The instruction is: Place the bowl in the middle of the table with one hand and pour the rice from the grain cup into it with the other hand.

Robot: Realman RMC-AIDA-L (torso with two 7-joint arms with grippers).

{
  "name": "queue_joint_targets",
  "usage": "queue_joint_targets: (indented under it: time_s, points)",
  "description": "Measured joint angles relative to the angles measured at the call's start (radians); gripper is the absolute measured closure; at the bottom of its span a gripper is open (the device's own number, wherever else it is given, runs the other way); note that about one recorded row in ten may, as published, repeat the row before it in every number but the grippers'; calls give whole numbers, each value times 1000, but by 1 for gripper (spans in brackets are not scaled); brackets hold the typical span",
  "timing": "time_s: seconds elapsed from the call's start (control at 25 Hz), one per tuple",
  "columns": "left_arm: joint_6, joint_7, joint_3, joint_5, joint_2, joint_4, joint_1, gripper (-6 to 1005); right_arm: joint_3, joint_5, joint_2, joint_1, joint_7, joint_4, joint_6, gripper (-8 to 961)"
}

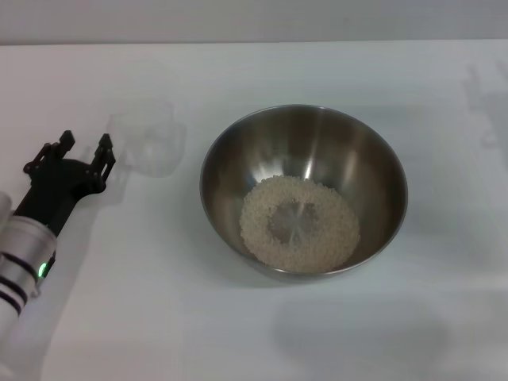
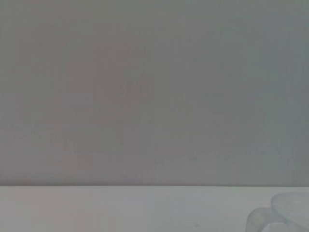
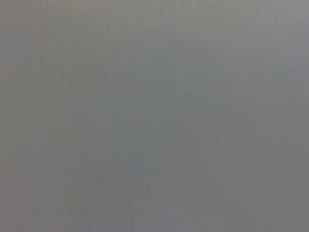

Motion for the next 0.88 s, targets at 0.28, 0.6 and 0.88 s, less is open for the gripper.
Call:
queue_joint_targets:
  time_s: [0.28,0.6,0.88]
  points:
    - [97,-32,32,1,2,-6,50,414,0,0,0,1,0,1,2,401]
    - [323,-64,74,0,-1,0,79,414,-9,0,27,-8,-11,14,42,401]
    - [354,-64,30,-10,-3,-19,46,414,-51,-13,37,-10,-14,16,143,401]
